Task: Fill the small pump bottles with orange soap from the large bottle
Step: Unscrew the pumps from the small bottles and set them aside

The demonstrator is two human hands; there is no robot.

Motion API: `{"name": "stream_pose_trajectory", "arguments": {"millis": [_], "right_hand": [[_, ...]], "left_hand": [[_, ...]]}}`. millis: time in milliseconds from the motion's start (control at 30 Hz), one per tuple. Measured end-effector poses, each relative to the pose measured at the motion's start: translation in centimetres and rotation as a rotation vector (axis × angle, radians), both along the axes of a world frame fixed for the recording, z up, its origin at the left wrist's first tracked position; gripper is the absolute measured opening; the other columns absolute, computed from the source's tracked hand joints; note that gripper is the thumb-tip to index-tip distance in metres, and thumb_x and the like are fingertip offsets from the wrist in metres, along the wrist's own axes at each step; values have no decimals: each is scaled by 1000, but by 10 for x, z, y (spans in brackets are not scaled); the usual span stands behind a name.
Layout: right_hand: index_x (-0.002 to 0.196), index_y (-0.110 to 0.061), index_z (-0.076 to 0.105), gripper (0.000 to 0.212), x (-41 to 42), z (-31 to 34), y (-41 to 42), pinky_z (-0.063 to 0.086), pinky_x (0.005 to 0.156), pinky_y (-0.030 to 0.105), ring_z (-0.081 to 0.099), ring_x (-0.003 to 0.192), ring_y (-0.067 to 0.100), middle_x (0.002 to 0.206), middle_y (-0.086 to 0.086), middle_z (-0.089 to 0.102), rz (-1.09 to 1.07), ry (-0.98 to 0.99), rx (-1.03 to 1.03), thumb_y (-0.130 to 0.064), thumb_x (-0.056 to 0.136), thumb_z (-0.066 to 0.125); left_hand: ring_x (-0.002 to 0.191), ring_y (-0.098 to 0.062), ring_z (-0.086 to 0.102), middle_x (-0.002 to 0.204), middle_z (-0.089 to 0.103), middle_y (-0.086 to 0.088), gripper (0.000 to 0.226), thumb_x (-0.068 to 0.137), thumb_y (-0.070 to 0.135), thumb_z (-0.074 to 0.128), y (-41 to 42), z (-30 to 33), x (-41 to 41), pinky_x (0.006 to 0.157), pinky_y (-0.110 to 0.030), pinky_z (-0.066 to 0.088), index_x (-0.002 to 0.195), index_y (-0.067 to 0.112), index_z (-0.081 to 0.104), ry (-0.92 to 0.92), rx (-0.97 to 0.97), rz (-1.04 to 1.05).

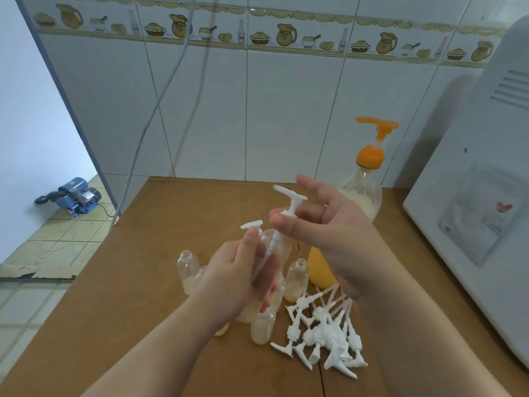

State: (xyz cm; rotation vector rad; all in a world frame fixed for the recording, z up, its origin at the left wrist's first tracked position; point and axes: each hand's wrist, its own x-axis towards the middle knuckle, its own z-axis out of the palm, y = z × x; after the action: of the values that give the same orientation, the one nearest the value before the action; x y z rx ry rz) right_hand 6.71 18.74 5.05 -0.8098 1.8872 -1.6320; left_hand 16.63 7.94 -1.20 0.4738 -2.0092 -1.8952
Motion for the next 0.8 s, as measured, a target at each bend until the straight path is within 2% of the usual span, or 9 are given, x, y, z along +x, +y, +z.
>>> {"name": "stream_pose_trajectory", "arguments": {"millis": [133,233,333,400,467,533,600,700,800], "right_hand": [[132,-25,49,72,-5,-3,4,41,73,17,68,92,5,92,-3,74,-102,-62,-55,-22,66,78],[121,-24,59,61,-2,-2,5,51,70,15,68,91,9,96,2,72,-80,-34,-68,-26,63,77],[112,-26,64,45,-3,-1,5,56,80,24,67,92,11,97,1,70,-157,35,-86,-18,69,76],[102,-24,68,35,-10,4,12,55,81,26,67,90,8,92,-5,71,-242,-39,-203,-18,68,75],[96,-18,69,32,-16,12,24,53,75,23,65,82,9,86,-4,69,-299,-90,-335,-18,64,75],[92,-15,68,30,-19,17,38,51,68,19,63,75,9,82,-2,67,-324,-71,-435,-17,64,74],[87,-18,68,24,-20,18,52,50,64,15,63,70,8,78,-4,68,-367,11,-477,-16,64,74],[80,-29,71,19,-18,3,78,53,61,17,64,69,7,78,-7,71,-509,171,-301,-24,63,76],[86,-34,71,23,-17,-33,102,54,64,26,64,70,15,81,-5,72,-613,184,-151,-25,66,78]], "left_hand": [[45,-28,51,54,55,-18,69,98,48,24,-8,7,1,47,-33,44,70,-2,62,37,38,64],[47,-23,56,56,59,-16,73,94,55,22,-11,8,-1,52,-36,50,67,-3,57,-59,-246,48],[49,-19,58,60,62,-10,72,89,62,25,-17,11,-1,53,-28,51,72,1,57,-39,-403,10],[51,-19,55,60,60,-5,68,83,72,32,-26,12,1,54,-27,47,72,10,57,-6,-494,-11],[50,-8,46,57,53,7,60,78,76,38,-40,11,3,50,-20,40,73,18,54,-36,-607,11],[56,1,50,66,55,18,47,76,72,41,-53,14,2,54,-14,40,83,28,53,-100,-666,51],[76,3,57,88,59,20,43,75,66,46,-64,17,-3,63,-15,42,100,32,51,-155,-648,75],[86,-1,58,97,60,16,35,84,51,57,-84,15,-14,66,-21,42,108,27,51,-175,-614,164],[87,-1,56,100,60,13,38,84,49,63,-100,5,-29,65,-21,41,109,24,52,-254,-616,258]]}}
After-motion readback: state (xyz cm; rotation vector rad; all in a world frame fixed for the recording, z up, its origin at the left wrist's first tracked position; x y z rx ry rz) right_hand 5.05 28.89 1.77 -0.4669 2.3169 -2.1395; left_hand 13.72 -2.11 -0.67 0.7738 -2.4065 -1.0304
